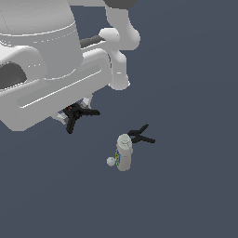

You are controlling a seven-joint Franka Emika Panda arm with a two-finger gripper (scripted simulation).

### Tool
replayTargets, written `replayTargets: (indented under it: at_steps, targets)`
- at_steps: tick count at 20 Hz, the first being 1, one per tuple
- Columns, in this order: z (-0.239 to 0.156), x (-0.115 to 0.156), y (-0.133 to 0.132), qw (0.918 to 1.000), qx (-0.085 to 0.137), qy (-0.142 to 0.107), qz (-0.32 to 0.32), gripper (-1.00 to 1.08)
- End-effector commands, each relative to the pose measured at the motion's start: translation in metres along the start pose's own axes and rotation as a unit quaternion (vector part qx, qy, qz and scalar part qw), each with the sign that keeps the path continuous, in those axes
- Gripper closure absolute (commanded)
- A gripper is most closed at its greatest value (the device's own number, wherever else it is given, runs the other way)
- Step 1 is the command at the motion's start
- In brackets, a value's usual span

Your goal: Pick up a designated object from a clutter of objects.

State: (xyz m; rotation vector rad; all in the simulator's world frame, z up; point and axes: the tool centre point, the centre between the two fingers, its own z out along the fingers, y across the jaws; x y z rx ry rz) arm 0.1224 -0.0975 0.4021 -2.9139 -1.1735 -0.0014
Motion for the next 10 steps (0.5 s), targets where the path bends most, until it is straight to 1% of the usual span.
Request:
replayTargets:
  at_steps: [1, 10]
  targets:
    - [-0.008, 0.004, 0.0, 1.0, 0.0, 0.0, 0.0, 1.08]
    - [-0.018, 0.009, 0.0, 1.0, 0.0, 0.0, 0.0, 1.08]
